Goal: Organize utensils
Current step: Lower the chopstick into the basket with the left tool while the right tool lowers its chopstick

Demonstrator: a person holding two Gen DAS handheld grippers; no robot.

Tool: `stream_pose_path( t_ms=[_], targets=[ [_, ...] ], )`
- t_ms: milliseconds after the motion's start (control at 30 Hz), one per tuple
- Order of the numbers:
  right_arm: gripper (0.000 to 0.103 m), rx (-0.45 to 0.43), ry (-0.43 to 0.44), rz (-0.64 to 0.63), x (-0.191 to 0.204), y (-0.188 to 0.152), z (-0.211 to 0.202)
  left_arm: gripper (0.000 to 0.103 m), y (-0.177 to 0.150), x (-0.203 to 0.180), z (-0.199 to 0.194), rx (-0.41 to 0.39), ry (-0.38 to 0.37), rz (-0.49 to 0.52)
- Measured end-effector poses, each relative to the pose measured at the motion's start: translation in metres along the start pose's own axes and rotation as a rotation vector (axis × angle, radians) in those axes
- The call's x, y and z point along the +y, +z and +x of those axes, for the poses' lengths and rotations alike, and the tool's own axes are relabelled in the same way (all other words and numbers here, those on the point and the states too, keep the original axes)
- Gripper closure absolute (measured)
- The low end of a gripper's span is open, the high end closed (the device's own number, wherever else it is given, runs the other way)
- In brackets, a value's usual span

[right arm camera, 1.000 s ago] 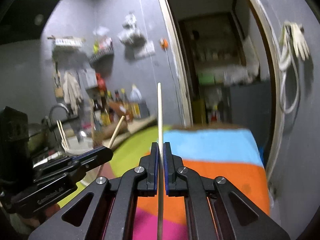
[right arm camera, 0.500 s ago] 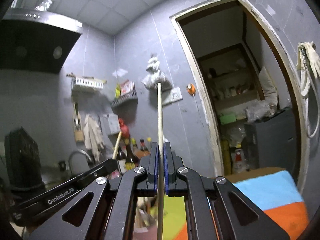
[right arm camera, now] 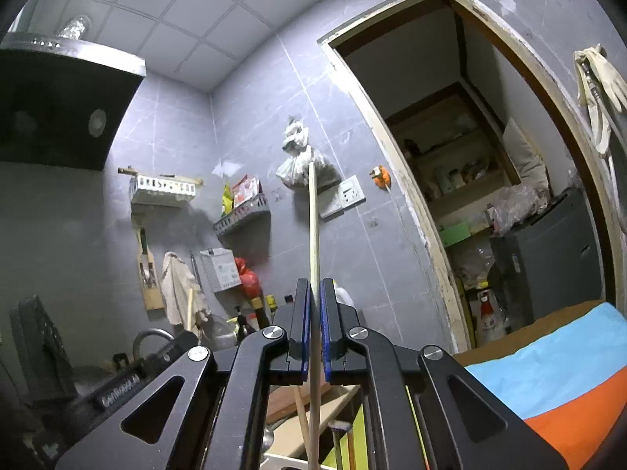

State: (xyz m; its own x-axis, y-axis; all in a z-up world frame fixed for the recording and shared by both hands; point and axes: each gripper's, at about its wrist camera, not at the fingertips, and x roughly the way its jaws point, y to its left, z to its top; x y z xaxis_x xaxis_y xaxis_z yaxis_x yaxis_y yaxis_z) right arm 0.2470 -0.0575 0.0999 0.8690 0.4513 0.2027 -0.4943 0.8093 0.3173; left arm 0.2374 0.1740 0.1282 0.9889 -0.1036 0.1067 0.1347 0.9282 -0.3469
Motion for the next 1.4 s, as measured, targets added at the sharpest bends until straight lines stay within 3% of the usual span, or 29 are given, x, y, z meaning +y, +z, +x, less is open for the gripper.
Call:
stream_pose_path(
  t_ms=[333, 700, 1400],
  targets=[
    [0.100, 0.010, -0.003, -0.022, -0.004, -0.018, 0.003, 0.101, -0.013, 0.010, 0.005, -0.020, 0.091, 0.047],
    [0.100, -0.050, -0.022, -0.136, 0.014, -0.032, -0.007, 0.101, -0.031, 0.020, 0.017, 0.040, 0.075, 0.043],
    [0.099, 0.004, -0.066, -0.220, 0.025, -0.053, -0.006, 0.100, -0.048, 0.005, 0.007, 0.081, 0.006, 0.104]
  ],
)
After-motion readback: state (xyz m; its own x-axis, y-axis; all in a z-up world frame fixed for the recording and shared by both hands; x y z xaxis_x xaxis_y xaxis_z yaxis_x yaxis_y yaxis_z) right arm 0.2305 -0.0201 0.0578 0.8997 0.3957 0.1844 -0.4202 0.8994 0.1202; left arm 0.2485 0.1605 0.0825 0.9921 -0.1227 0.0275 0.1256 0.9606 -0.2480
